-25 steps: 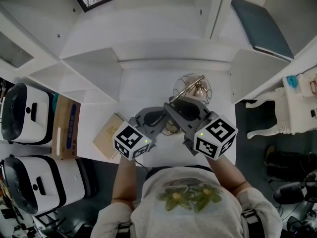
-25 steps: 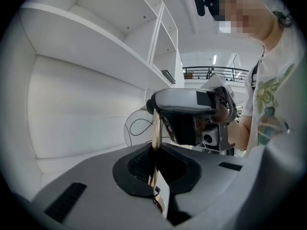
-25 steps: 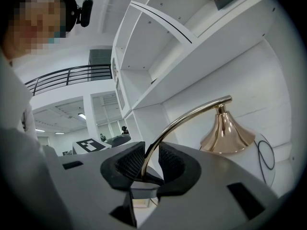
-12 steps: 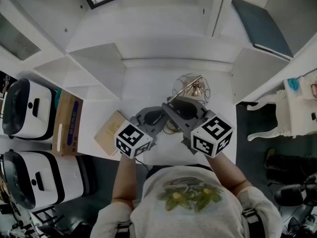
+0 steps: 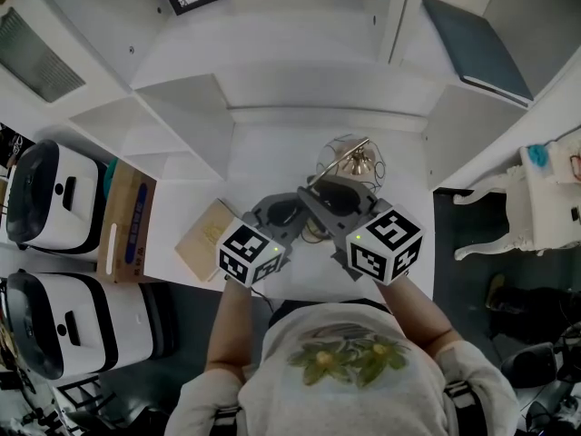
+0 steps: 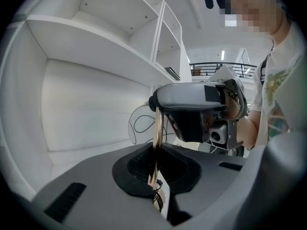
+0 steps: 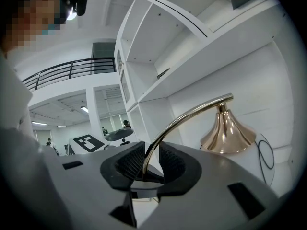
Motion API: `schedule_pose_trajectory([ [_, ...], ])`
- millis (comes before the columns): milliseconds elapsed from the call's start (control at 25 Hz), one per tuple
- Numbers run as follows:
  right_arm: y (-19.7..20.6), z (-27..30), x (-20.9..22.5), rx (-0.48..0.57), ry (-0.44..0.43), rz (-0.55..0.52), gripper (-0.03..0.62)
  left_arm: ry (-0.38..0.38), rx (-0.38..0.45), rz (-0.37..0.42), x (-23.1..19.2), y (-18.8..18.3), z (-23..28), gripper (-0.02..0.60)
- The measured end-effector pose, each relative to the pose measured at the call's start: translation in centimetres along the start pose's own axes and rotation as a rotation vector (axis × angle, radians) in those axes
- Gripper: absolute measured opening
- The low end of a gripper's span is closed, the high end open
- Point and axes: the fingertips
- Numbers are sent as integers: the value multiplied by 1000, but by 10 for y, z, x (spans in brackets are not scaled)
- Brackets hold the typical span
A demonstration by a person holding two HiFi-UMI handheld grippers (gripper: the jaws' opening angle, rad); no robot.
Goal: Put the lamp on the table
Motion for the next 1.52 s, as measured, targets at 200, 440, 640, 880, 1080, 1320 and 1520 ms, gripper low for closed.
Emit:
schedule_pose_trajectory([
  [200,0,-2,0,-5,24,3,104,-18,6,5,4,3,0,32],
  [440,3,-11,2,-9,80,24,120,-67,92,-8,3,-6,-8,34],
  [640,3,-22,5,5,116,40,121,-121,155,-23,-2,-16,-20,164],
  [880,2,-34,0,42,122,69,112,-159,195,-64,-1,-19,-40,163],
  [1080,8,-38,-8,49,133,71,51,-182,211,-54,6,-22,-56,77],
  [1320,15,-41,-25,36,130,66,34,-129,155,-24,30,-15,-61,31],
  [1520,20,-50,-42,39,134,78,31,-73,128,-40,51,-5,-64,29],
])
Point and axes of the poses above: the fingertips, and each gripper's own axes: z forward along the fingers, x to its right, y out of its underside, and after that the axes turned 11 degrees about -z, right-handed
